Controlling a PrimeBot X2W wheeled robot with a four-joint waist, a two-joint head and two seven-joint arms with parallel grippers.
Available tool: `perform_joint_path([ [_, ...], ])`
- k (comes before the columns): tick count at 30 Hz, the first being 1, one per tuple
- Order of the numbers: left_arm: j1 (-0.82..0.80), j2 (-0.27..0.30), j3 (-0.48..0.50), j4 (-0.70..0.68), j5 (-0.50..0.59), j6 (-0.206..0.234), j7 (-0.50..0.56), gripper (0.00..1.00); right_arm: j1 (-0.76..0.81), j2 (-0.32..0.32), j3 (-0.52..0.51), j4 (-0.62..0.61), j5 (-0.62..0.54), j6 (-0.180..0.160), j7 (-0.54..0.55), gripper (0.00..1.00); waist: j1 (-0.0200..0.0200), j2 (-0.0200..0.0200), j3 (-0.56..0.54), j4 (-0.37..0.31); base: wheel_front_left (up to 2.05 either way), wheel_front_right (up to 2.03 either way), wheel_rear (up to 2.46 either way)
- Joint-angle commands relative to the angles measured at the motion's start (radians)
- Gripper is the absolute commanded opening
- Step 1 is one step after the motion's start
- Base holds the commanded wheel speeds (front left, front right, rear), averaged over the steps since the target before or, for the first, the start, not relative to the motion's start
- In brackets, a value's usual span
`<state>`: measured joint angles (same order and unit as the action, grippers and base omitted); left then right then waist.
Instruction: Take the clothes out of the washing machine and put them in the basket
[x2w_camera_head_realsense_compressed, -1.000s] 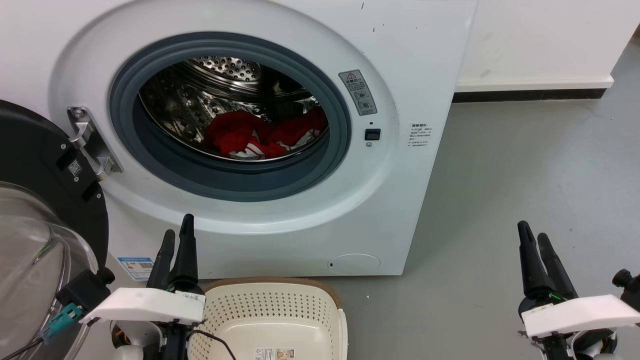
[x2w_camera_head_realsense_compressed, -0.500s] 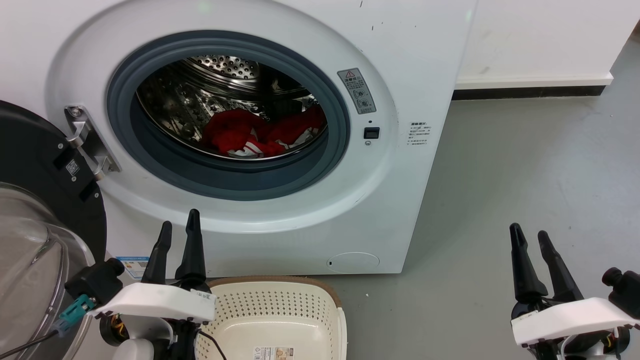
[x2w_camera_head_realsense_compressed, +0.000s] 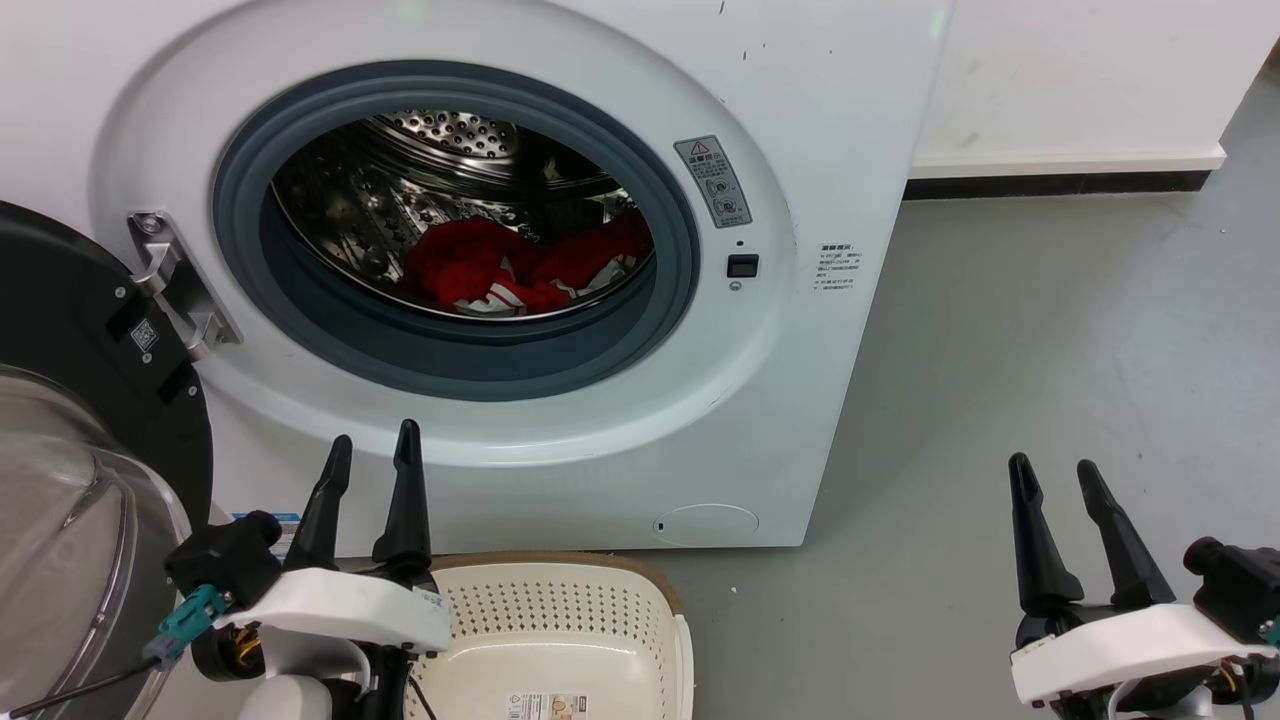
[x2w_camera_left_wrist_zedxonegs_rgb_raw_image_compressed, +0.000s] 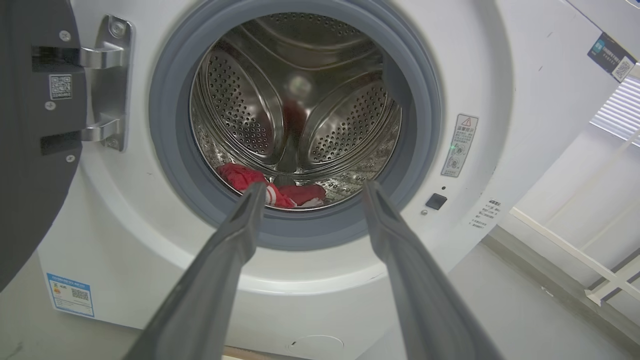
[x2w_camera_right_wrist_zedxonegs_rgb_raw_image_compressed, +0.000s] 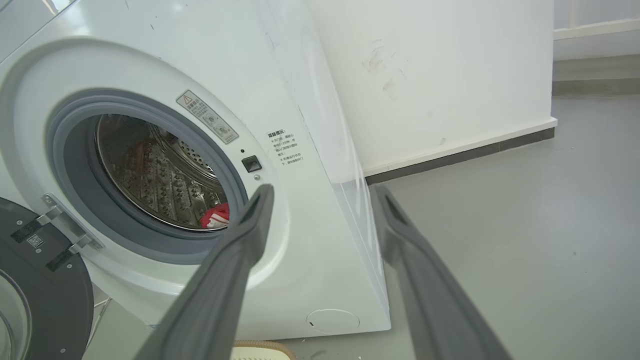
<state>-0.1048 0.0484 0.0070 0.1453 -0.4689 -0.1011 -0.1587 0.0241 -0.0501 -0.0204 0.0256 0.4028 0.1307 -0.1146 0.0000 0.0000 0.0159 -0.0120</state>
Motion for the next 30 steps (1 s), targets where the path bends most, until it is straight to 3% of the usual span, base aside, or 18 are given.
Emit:
perform_joint_path([
  [1,-0.006,0.004,-0.002,-0.006,0.032,0.002,-0.010,1.00,0.003,-0.001,0.002,-0.017,-0.032,0.000,-0.008,1.00,0.0000,0.0000,0.000,0.000,0.00,0.00,0.00],
  [30,0.008,0.013,-0.017,0.023,0.297,0.033,-0.072,1.00,0.036,0.000,0.012,-0.043,-0.308,0.000,-0.029,1.00,0.0000,0.0000,-0.007,0.011,0.00,0.00,0.00],
])
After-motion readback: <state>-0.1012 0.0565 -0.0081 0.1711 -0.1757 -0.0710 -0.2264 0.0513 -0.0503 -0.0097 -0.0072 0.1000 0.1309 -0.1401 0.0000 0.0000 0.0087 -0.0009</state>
